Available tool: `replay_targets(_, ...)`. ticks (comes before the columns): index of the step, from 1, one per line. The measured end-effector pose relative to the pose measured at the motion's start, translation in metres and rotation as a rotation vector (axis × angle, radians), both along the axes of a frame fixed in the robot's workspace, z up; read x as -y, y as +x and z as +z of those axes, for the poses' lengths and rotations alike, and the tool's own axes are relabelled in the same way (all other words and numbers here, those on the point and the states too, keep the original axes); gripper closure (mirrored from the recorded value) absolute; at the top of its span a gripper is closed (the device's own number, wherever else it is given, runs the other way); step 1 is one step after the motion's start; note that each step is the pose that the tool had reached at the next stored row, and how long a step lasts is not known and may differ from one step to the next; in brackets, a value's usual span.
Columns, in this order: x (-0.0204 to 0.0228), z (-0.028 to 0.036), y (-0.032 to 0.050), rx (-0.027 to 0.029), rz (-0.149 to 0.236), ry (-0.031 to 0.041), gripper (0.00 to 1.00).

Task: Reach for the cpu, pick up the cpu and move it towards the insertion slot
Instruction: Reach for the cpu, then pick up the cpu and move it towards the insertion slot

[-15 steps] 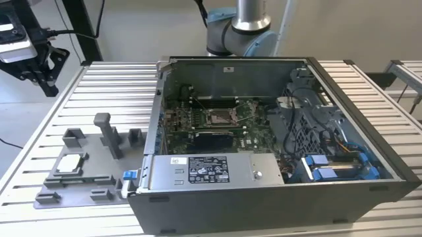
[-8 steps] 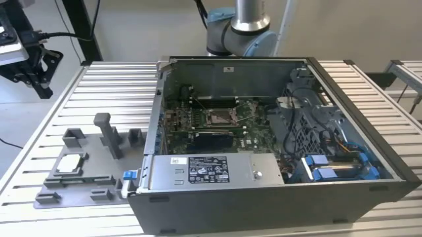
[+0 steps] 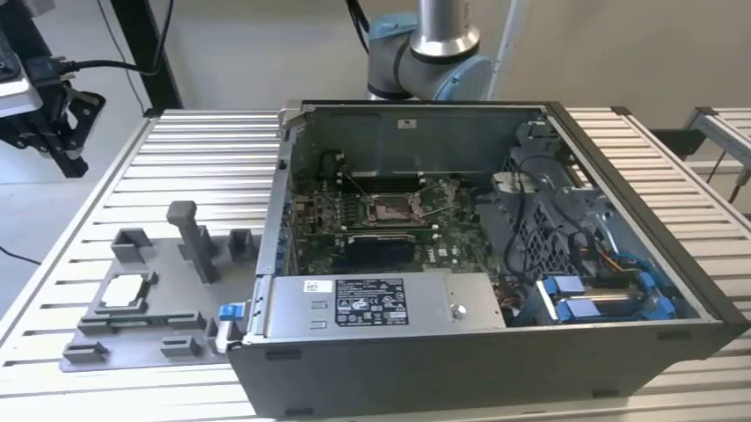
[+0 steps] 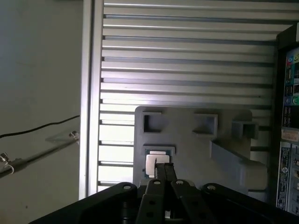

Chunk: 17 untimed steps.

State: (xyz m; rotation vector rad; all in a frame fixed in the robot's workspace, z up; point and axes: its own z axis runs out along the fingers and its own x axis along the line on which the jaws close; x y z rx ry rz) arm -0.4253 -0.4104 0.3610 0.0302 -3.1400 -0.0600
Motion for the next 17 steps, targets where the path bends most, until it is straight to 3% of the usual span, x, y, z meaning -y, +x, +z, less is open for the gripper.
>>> replay_targets(2,0.0,0.0,-0.0001,0.0,0.0,0.0,1.0)
replay_targets(3,0.0,0.0,-0.0001,0.0,0.0,0.0,0.0)
replay_targets(17,0.0,-0.0018,-0.0001,0.0001,0.0,0.0001,0.0)
